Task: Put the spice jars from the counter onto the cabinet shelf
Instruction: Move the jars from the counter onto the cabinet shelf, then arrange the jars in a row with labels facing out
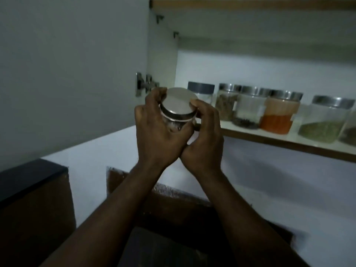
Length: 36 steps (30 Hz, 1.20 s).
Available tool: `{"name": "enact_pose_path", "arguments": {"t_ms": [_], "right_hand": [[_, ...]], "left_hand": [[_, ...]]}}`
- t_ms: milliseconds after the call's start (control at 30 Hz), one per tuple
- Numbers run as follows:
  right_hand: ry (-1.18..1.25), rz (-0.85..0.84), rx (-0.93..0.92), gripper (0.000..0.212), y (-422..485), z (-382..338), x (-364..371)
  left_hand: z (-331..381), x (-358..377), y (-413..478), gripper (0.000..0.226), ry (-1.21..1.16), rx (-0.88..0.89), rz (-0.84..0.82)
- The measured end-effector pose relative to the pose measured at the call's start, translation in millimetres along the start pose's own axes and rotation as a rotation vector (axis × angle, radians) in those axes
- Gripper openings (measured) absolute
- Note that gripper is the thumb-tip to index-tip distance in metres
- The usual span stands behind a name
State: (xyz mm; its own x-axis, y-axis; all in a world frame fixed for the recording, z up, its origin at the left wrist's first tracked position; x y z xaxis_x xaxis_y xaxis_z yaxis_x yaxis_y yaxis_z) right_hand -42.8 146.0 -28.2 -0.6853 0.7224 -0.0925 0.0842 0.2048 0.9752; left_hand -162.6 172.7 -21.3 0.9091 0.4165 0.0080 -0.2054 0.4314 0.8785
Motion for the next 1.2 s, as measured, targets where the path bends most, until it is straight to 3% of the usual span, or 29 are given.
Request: {"name": "enact_pose_path", "arguments": {"t_ms": [133, 367, 500, 667, 800, 1000, 1200], "right_hand": [[-0.044, -0.037, 0.017, 0.061, 55, 7, 17], [-0.334, -0.356, 0.111, 0.088, 82, 40, 58], [-0.489, -0.413, 0.114, 0.096, 79, 51, 73], [-0.592, -0.503, 0.103, 0.101, 82, 57, 80], [-0.629, -0.538, 0.122, 0.099, 81, 56, 82], [-0.548, -0.486, 0.088, 0.084, 72, 52, 55], [-0.457, -0.395, -0.012, 0.052, 60, 50, -36]], "left_hand": [[6, 11, 54, 0.082, 0.021, -0.083, -0.050], [-25, 36, 83, 0.082, 0.147, -0.234, -0.252], [-39, 41, 66, 0.076, 0.156, -0.290, -0.237], [-48, 44, 56, 0.054, 0.275, -0.227, -0.223], [-53, 46, 60, 0.053, 0.395, -0.199, -0.316], [-32, 47, 55, 0.056, 0.377, -0.168, -0.373], [36, 75, 24, 0.035, 0.276, 0.104, -0.316]]}}
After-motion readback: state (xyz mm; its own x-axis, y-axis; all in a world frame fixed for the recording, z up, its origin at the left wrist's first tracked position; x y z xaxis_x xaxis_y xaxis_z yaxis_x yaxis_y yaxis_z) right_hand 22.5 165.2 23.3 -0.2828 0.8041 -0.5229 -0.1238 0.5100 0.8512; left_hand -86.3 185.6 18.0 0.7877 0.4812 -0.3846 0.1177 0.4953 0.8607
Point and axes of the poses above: each hand's wrist, its own y-axis towards the middle knuckle, its own x-axis out of the palm, z = x × y, the point moved 2 cm from there along y, towards the middle knuckle, and after that the axes turned 3 degrees about -x, right-handed, at the moved point
